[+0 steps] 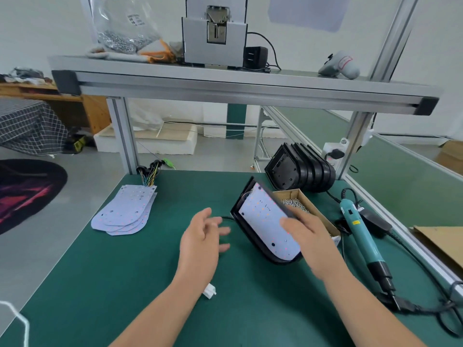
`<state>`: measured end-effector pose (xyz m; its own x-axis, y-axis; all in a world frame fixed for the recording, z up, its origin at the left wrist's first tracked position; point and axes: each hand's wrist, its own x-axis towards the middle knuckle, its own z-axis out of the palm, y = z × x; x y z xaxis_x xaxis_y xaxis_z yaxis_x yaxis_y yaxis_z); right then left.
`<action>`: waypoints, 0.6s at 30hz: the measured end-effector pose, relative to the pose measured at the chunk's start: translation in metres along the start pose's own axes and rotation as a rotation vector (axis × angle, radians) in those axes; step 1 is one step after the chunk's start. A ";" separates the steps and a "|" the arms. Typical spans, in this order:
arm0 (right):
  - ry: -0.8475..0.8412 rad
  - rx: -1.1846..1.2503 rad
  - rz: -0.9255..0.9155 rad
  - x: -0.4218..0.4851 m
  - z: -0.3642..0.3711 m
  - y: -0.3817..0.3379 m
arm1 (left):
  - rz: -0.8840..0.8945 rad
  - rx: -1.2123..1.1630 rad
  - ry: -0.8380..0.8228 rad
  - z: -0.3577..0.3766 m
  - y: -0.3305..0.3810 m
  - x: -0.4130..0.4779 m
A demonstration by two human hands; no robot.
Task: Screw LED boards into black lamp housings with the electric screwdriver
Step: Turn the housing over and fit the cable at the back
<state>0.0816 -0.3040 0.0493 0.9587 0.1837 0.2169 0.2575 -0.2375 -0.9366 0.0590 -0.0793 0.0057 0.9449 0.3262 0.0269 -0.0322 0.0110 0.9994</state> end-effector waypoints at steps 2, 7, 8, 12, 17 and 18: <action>0.067 0.145 0.037 0.004 -0.001 0.003 | 0.244 0.460 0.089 -0.007 -0.007 0.003; 0.140 0.484 0.139 0.013 -0.003 0.014 | 0.146 1.272 0.133 -0.026 -0.007 0.015; 0.149 0.529 0.153 0.014 -0.003 0.013 | 0.108 1.331 0.109 -0.030 -0.004 0.016; 0.180 0.679 0.223 0.012 0.004 0.013 | 0.105 1.424 0.091 -0.035 0.004 0.019; 0.149 0.873 0.355 0.008 0.025 0.021 | 0.102 0.990 0.176 -0.034 0.001 0.026; 0.126 0.852 0.369 0.006 0.031 0.021 | 0.071 0.746 0.169 -0.032 0.001 0.025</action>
<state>0.0892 -0.2788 0.0223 0.9810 0.1198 -0.1528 -0.1933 0.5276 -0.8272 0.0725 -0.0413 0.0069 0.8840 0.4435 0.1479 0.1944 -0.6364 0.7464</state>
